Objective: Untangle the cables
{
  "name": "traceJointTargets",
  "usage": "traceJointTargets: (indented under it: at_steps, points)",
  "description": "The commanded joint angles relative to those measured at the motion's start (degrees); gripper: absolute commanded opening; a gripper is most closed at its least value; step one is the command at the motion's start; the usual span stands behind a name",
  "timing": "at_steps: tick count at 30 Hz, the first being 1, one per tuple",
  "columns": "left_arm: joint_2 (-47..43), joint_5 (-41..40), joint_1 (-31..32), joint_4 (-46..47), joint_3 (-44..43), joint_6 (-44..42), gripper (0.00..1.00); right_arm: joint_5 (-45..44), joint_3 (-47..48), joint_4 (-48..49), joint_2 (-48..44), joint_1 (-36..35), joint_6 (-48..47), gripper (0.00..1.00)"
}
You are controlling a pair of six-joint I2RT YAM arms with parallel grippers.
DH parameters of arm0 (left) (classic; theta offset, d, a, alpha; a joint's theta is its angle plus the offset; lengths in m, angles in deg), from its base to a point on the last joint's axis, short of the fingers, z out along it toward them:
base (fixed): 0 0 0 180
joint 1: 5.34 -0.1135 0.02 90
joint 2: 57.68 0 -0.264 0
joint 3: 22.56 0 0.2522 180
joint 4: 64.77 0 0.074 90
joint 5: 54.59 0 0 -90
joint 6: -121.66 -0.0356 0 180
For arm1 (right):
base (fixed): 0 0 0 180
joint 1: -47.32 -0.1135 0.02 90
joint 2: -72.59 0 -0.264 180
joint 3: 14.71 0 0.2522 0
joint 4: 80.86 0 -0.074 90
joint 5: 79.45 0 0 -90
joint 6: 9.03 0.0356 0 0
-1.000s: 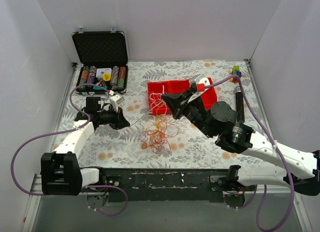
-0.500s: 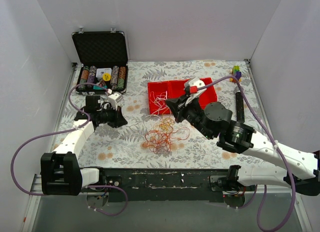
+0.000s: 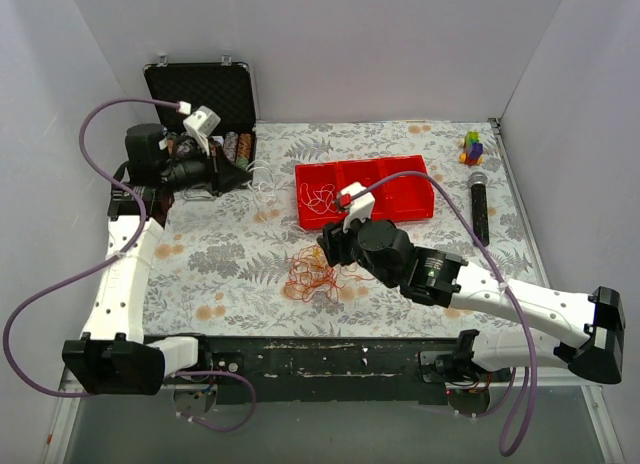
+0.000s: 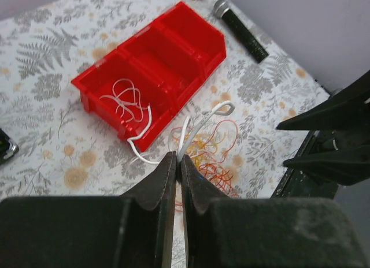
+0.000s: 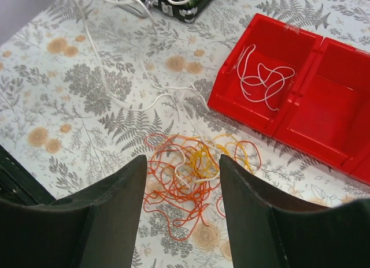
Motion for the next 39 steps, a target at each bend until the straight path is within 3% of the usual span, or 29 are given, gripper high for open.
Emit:
traceJointTargets:
  at_steps: [1, 7, 15, 19, 28, 36, 39]
  points:
    - [0.4, 4.6, -0.2, -0.5, -6.9, 7.3, 0.00, -1.0, -1.6, 1.6, -1.8, 0.5, 2.3, 0.63]
    - [2.8, 6.2, -0.2, 3.2, -16.5, 13.9, 0.00, 0.5, -4.4, 4.4, -4.7, 1.6, 1.2, 0.68]
    - [12.1, 8.2, -0.2, 5.6, -43.4, 23.6, 0.00, 6.0, -10.2, 11.1, -1.8, 2.2, 2.1, 0.68]
    - [14.5, 7.5, -0.2, 9.6, -51.8, 28.4, 0.00, 7.3, -10.2, 14.3, 1.8, 2.3, 2.3, 0.69]
    - [8.4, 2.5, -0.2, 26.2, -48.7, 32.8, 0.03, 8.4, -8.1, 18.2, 9.8, 2.3, 3.0, 0.68]
    - [9.6, -8.3, -0.2, 31.3, -58.8, 28.1, 0.00, 10.7, -11.4, 19.0, 16.3, 2.4, 6.3, 0.66]
    - [9.0, -14.3, -0.2, 32.8, -58.9, 25.2, 0.00, 10.8, -13.7, 20.0, 17.2, 2.4, 8.1, 0.65]
